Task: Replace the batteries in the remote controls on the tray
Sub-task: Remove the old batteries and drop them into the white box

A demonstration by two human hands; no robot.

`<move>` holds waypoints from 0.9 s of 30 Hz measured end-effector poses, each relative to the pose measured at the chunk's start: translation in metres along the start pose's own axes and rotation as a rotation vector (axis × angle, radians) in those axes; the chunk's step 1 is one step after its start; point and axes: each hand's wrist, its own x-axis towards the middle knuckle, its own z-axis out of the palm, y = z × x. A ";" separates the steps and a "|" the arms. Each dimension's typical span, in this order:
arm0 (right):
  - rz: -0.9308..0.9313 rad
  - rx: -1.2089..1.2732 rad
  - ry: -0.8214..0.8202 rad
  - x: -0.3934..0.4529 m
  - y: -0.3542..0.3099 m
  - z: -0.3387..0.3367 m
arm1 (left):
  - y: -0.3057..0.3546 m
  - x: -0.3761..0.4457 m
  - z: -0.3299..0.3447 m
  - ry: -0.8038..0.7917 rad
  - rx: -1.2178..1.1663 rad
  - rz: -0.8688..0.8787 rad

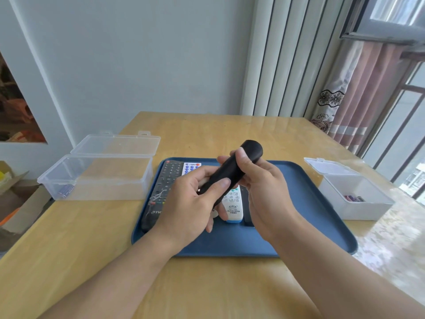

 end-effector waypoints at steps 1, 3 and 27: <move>-0.005 0.000 0.005 0.000 0.001 0.000 | -0.001 0.000 0.000 0.006 -0.003 -0.003; -0.015 0.010 0.010 -0.002 0.004 0.001 | -0.002 -0.001 0.001 0.011 -0.009 0.003; 0.264 0.111 -0.163 -0.008 0.022 0.016 | 0.017 0.005 -0.004 0.205 -0.571 -0.012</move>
